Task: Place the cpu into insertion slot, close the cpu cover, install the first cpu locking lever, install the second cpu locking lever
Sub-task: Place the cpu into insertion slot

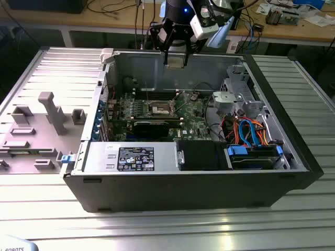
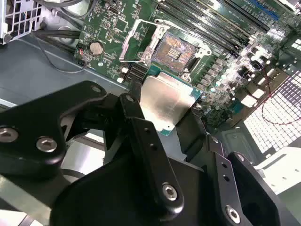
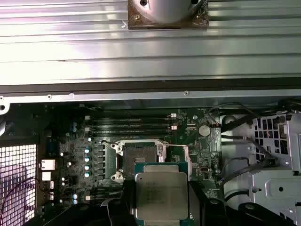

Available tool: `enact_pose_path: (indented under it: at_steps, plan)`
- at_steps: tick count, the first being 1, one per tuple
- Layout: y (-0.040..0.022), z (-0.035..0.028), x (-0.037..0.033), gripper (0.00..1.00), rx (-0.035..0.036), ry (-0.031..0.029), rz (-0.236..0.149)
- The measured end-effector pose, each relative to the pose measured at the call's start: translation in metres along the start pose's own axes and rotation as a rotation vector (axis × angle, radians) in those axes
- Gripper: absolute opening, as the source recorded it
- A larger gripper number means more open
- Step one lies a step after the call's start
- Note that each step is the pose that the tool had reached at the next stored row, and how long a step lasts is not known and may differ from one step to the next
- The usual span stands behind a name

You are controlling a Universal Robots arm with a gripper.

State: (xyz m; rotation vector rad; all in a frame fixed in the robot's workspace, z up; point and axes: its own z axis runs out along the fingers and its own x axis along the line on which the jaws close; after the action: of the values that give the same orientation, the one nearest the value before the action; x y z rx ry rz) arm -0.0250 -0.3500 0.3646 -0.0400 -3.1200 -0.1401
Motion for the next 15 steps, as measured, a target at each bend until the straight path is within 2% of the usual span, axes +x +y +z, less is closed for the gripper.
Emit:
enact_pose_path:
  at_steps: [6,15]
  plan:
    - [0.0000,0.0000,0.0000,0.54,-0.0001,-0.0003,0.003]
    - [0.0000,0.0000,0.0000,0.54,-0.0008,-0.0039,0.043]
